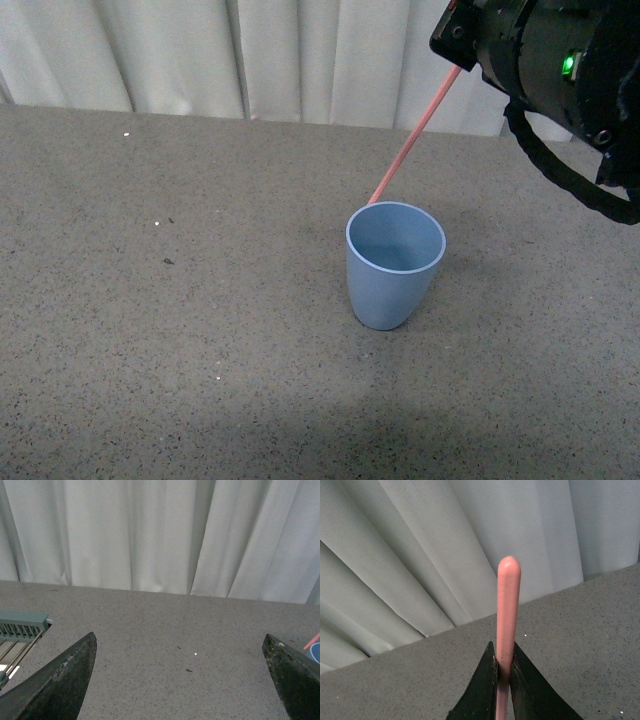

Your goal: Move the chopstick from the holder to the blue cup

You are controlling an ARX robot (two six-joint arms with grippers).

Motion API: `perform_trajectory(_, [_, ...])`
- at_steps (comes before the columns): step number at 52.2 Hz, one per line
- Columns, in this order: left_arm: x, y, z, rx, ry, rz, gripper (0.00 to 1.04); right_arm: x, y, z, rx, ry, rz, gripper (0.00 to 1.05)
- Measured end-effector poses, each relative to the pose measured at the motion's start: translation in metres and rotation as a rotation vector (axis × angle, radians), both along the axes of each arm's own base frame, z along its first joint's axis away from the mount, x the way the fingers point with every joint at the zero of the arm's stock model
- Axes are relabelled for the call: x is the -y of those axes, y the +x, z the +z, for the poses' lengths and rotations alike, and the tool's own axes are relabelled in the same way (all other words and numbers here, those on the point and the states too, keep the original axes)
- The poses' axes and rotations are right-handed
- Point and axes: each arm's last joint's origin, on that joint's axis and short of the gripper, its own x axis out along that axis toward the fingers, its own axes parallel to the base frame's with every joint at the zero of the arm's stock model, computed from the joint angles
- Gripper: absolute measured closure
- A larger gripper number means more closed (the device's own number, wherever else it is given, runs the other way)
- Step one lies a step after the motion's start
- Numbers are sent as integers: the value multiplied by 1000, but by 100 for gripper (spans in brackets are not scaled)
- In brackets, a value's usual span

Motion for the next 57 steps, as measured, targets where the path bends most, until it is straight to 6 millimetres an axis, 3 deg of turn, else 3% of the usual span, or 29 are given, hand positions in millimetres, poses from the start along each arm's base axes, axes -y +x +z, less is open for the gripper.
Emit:
perform_trajectory(11, [0,0,0,0,0,0,7,6,-12,42,120,28,-8,101])
perform_trajectory(15, [0,0,0,0,0,0,7,7,-20,49,138,37,-3,101])
perform_trajectory(33, [0,0,0,0,0,0,7,10,-55,32,102,15,8,101])
perform_trajectory(57, [0,0,0,0,0,0,7,22,-63,19,73,25,-25,101])
